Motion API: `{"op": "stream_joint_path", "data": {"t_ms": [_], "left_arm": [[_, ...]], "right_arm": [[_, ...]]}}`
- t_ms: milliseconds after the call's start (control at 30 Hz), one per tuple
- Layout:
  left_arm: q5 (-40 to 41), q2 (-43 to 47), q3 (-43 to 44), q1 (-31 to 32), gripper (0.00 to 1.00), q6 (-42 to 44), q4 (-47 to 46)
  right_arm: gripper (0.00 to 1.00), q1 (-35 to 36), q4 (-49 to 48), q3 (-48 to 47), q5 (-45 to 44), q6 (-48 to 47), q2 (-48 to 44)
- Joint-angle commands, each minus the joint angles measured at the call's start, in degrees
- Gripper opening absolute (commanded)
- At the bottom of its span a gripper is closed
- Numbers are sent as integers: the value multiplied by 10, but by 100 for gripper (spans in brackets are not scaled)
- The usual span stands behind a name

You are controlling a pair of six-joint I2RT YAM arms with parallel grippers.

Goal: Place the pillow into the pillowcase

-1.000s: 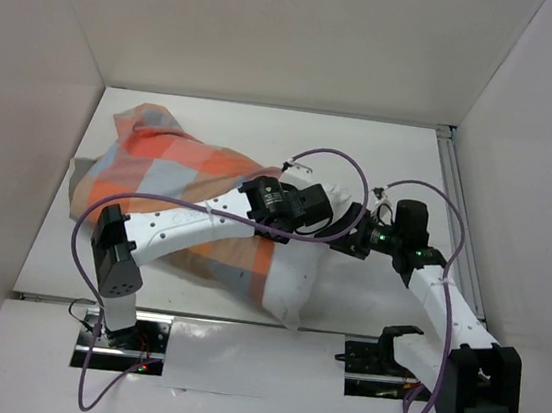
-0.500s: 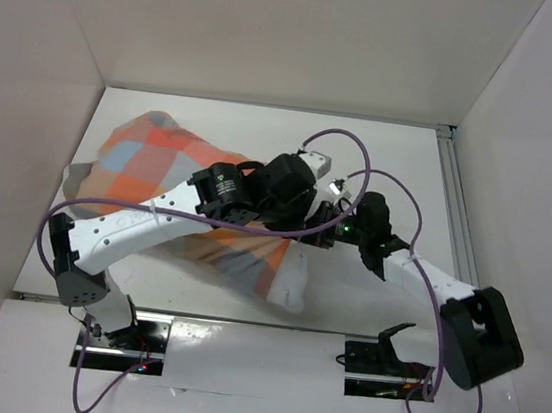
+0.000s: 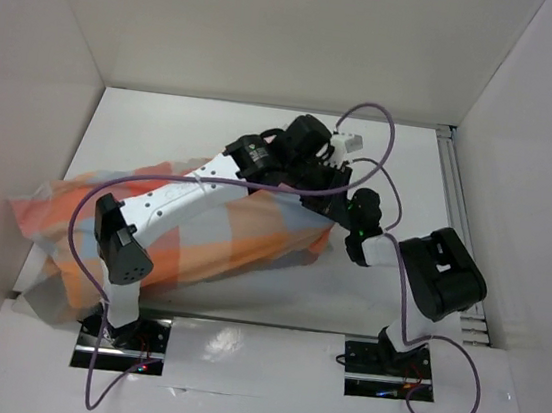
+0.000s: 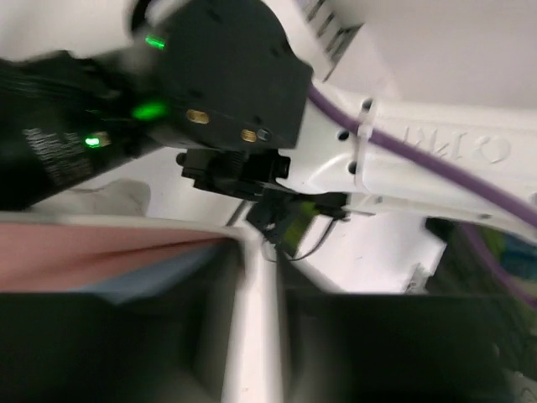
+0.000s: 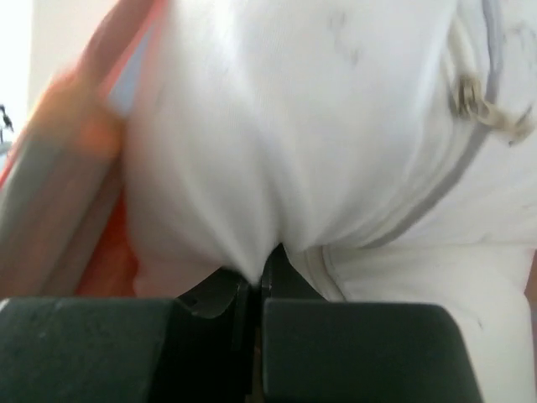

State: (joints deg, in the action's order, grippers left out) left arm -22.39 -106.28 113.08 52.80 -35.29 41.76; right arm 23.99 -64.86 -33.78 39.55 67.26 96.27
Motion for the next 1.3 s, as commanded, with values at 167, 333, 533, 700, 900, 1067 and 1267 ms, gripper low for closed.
{"op": "stream_joint_path", "data": {"t_ms": [167,333,533,700,900,1067,1267], "left_arm": [[15,135,18,-83,84,35,-38],[201,241,-55,-130,81,46,83],[405,322,-270,-135,86,-49,164],[413,369,-462,-140,85,-134,106],[358,342,-502,-176,4,-52,-45],[325,268,-409,-176,0,19,-117],[281,161,-265,-176,0,63,-160]], "right_arm": [[38,-38,292,4,-86,-150,-184],[91,-101,591,-43,-161,-311,-324],[92,-149,828,-75,-188,-413,-361],[87,-156,803,14,-107,-354,-399],[44,-92,610,81,11,-258,-374],[49,32,598,59,-56,-252,-343],[26,62,564,36,-96,-280,-291]]}}
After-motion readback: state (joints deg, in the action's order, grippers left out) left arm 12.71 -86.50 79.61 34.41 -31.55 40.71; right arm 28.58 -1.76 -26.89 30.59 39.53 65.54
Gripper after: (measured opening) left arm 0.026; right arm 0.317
